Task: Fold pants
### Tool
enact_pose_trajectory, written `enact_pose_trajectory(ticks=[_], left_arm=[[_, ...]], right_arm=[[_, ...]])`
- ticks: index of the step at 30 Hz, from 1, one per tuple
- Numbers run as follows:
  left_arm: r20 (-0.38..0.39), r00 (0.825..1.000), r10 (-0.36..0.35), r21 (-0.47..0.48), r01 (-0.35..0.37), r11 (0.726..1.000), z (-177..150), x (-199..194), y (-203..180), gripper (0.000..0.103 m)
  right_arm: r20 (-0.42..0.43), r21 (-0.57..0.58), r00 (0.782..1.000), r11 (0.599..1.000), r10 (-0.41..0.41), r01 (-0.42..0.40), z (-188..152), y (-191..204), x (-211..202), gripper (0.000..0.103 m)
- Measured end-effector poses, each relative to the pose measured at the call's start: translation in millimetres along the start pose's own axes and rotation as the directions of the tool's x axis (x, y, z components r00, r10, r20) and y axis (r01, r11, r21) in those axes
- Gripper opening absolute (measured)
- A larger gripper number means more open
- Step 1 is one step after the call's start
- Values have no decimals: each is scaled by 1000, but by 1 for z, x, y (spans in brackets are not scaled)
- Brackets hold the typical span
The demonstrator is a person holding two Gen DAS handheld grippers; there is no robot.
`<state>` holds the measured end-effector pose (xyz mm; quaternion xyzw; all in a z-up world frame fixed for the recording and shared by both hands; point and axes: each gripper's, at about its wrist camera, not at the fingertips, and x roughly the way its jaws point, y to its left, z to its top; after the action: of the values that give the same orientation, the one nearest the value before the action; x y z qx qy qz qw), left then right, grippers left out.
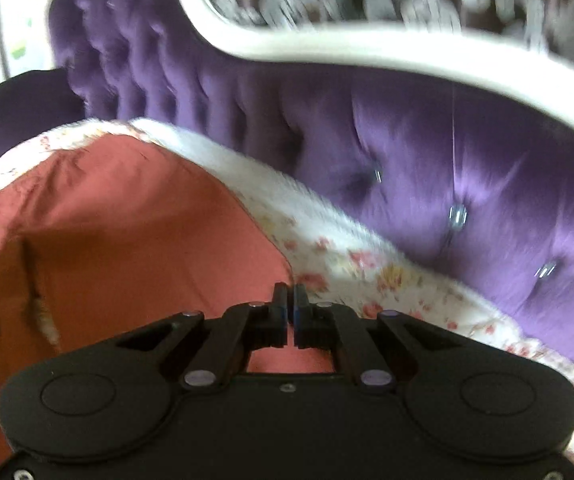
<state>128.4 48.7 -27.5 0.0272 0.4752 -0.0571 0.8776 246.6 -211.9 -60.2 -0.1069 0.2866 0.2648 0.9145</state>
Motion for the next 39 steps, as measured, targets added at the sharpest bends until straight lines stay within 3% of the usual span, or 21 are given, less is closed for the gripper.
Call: enact_pose_trajectory(ticks=[6, 10, 12, 17, 23, 32, 39], left_arm=[[83, 988, -130, -40, 133, 990, 68, -6, 4, 30], [109, 986, -124, -21, 127, 992, 102, -1, -7, 30], [103, 986, -134, -18, 136, 991, 109, 2, -12, 30], [20, 972, -234, -65, 235, 970, 125, 24, -20, 30], [-1, 953, -303, -226, 295, 928, 140, 44, -12, 31], [-1, 955, -298, -295, 284, 912, 161, 57, -16, 31], [-35, 960, -277, -276, 257, 926, 169, 72, -27, 31]], right_arm=[[91, -81, 995, 996, -29, 36, -3, 46, -33, 8], [93, -126, 993, 989, -66, 78, -11, 64, -32, 8], [95, -124, 993, 989, -68, 80, -12, 66, -33, 8], [108, -133, 990, 986, -89, 103, -13, 72, -35, 8], [108, -155, 989, 981, -99, 115, -18, 78, -34, 8], [114, -172, 989, 979, -89, 108, -23, 83, -32, 8], [115, -208, 989, 971, -91, 114, -23, 86, -30, 8]])
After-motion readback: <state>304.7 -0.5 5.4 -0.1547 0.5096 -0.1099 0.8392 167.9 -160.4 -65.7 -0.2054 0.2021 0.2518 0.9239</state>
